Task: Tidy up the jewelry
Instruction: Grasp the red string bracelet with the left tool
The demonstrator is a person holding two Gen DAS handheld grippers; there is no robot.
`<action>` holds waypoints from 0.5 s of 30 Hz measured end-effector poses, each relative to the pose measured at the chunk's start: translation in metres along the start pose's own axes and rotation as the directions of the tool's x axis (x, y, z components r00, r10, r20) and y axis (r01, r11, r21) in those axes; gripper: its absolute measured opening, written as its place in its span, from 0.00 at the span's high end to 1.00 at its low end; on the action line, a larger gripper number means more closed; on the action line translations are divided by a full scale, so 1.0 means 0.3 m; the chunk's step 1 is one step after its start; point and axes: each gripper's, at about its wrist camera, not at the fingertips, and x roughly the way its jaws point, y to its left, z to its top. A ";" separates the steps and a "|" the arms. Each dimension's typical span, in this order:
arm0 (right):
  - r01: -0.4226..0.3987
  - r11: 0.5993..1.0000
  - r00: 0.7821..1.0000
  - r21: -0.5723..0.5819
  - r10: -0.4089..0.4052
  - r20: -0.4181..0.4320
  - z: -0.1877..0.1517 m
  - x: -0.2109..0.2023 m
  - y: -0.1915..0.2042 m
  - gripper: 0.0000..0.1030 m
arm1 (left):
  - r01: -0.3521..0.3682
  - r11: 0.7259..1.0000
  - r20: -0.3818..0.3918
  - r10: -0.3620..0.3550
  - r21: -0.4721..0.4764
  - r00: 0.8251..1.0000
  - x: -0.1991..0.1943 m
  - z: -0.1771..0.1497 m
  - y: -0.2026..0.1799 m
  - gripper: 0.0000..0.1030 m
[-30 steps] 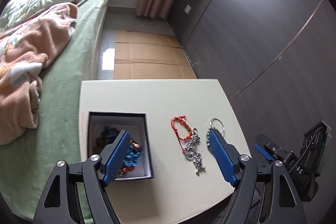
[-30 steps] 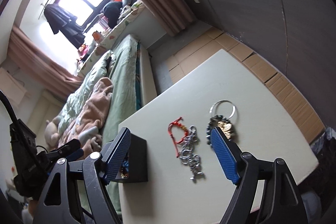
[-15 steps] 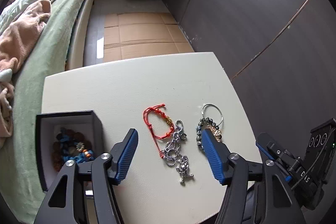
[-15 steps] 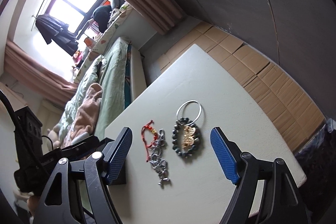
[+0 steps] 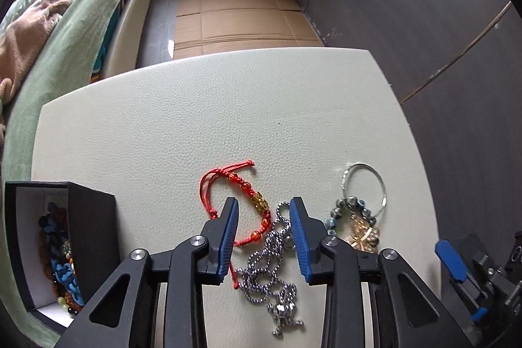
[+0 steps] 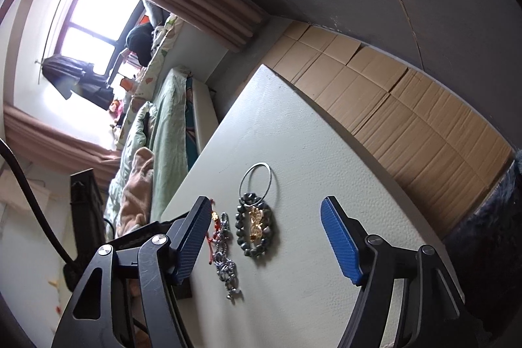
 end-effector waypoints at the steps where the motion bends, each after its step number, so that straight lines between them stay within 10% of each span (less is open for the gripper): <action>1: -0.005 1.000 1.000 0.010 0.005 -0.002 0.002 0.002 -0.008 0.31 | -0.009 1.000 0.008 0.009 0.005 1.000 0.004 0.001 -0.005 0.69; 15: 0.008 1.000 1.000 0.022 -0.007 -0.015 0.002 0.026 -0.034 0.40 | -0.001 0.999 0.032 -0.001 0.053 0.999 0.025 -0.007 -0.025 0.94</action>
